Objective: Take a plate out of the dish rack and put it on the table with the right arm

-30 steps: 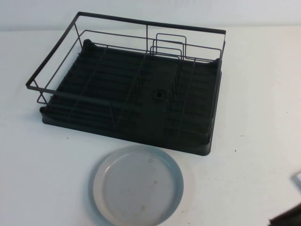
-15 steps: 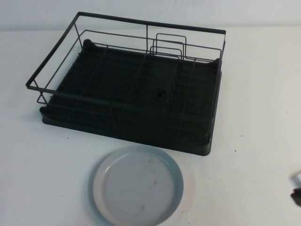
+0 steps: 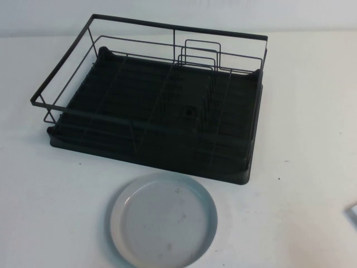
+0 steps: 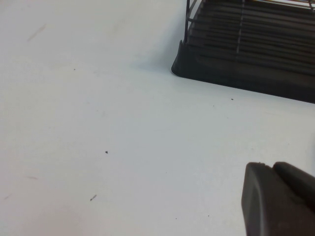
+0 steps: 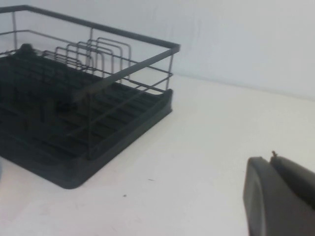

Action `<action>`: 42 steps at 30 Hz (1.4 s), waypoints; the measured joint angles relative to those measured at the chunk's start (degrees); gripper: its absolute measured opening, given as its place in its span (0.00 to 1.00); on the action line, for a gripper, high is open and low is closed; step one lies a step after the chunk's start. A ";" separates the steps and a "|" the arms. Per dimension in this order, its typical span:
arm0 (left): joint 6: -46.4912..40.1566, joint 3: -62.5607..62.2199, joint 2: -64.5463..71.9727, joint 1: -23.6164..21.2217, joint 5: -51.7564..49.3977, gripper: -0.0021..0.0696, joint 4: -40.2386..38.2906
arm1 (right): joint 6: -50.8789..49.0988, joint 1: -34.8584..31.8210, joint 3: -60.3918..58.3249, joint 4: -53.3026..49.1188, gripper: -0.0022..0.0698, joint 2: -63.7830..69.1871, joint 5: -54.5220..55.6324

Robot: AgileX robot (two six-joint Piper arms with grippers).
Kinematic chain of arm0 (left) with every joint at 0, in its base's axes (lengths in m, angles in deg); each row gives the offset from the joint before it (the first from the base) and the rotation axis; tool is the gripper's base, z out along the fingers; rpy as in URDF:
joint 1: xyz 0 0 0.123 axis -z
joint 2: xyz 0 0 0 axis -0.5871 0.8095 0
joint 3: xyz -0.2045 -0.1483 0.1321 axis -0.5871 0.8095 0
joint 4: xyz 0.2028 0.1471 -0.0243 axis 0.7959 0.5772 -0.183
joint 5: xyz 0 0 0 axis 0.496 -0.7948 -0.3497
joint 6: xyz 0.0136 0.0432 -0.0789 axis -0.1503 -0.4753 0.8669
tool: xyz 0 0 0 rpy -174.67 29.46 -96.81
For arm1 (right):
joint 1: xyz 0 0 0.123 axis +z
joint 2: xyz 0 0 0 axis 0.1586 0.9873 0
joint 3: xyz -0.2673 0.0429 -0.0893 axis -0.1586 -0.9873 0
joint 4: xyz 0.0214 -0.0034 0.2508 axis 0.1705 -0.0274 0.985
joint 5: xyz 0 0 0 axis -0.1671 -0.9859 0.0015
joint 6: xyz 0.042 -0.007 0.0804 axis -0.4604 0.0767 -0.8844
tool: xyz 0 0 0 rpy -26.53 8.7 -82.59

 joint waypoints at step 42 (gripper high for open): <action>0.00 0.00 0.00 0.00 0.00 0.02 0.00 | -13.14 -5.41 -4.95 -14.54 0.00 -1.96 -8.33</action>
